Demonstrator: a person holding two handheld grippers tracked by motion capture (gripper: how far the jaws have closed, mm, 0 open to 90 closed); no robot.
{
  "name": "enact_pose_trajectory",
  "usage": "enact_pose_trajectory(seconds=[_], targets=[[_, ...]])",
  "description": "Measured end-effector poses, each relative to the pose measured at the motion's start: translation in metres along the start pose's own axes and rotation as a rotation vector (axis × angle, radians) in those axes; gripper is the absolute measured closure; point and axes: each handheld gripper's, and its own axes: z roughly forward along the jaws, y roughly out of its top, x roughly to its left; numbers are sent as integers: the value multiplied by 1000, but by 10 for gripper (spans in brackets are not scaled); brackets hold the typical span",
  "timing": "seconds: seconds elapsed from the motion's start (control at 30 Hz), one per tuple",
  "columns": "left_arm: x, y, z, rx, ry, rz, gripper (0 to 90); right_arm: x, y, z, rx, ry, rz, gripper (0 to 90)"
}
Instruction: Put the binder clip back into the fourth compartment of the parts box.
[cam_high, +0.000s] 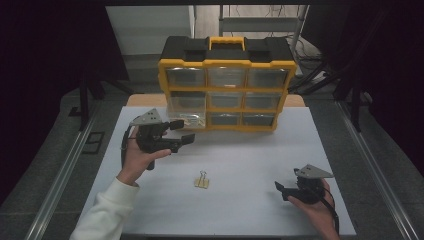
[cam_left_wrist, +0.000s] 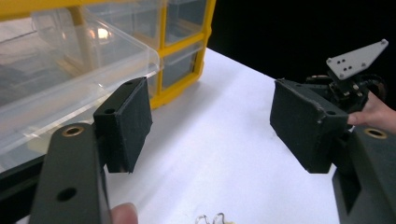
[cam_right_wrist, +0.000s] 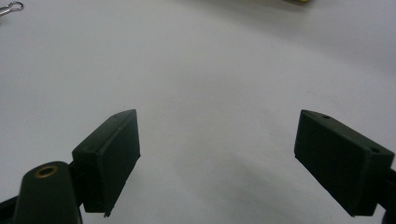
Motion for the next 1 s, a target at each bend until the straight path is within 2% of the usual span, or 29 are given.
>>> enact_pose_trajectory(seconds=[0.1, 0.13, 0.37, 1.0], targets=[[-2, -3, 1, 7, -1, 0, 298, 0, 0, 0, -1, 0, 0, 149], [-4, -6, 2, 26, 3, 8, 297, 0, 0, -1, -3, 1, 1, 149], [-5, -15, 7, 69, 1, 8, 298, 0, 0, -1, -9, 4, 3, 149], [-3, -25, 10, 133, -13, -23, 295, 0, 0, -1, -8, 4, -4, 149]])
